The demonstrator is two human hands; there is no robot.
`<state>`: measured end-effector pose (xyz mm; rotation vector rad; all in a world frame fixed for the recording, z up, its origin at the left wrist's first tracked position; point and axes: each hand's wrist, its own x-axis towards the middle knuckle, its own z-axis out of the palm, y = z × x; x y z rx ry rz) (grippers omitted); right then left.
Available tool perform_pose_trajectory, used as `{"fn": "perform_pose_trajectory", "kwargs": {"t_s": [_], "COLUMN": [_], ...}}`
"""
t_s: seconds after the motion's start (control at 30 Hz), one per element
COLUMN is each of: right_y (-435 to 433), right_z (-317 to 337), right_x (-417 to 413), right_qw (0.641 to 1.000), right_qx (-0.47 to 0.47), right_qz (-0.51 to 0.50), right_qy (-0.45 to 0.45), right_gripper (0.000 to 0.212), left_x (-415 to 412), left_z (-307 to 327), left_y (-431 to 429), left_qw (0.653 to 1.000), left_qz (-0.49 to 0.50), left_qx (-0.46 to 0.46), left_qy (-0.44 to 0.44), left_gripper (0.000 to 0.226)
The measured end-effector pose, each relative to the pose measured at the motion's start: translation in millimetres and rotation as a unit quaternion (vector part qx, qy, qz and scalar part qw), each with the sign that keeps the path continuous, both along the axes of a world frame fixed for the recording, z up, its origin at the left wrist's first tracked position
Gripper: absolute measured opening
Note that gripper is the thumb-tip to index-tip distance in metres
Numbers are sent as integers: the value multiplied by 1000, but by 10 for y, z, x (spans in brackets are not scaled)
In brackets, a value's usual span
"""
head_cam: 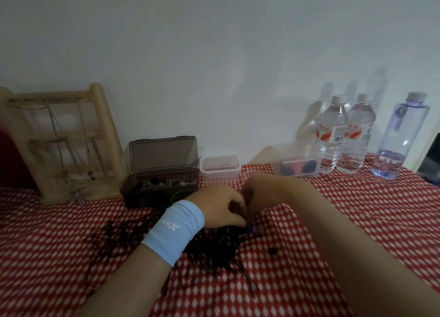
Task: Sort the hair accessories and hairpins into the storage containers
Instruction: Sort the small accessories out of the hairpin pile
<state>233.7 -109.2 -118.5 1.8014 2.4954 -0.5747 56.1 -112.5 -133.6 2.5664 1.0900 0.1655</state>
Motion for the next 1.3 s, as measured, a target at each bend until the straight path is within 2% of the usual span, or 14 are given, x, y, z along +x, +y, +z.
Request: {"fn": "perform_pose_trajectory", "kwargs": {"t_s": [0.3, 0.43, 0.57, 0.7, 0.87, 1.03, 1.17, 1.3], "right_y": [-218, -265, -306, -350, -408, -427, -460, -521], "right_z": [20, 26, 5, -58, -61, 53, 76, -23], "right_x": [4, -8, -42, -39, 50, 47, 35, -11], "right_qw": [998, 997, 998, 997, 996, 995, 995, 996], "right_qx": [27, 42, 21, 8, 12, 22, -25, -38], "right_qz": [-37, -61, -62, -74, -80, -97, -71, -72], "right_qy": [46, 19, 6, -3, 34, 1, -67, -49], "right_gripper": [19, 15, 18, 16, 14, 17, 26, 36], "left_x": [-168, -181, -34, 56, 5, 85, 159, 168], "left_z": [-71, -32, -38, -77, -61, -62, -91, -62], "left_y": [-139, -170, -193, -224, -222, -234, -216, -200], "left_qw": [1000, 998, 997, 999, 995, 995, 992, 993], "left_qz": [24, 49, 42, 14, 33, 25, 8, 15], "left_qx": [7, 23, 55, 45, 85, 82, 96, 79], "left_qy": [5, 19, -18, 16, 50, 54, 86, 89], "left_gripper": [24, 23, 18, 20, 19, 19, 21, 19]}}
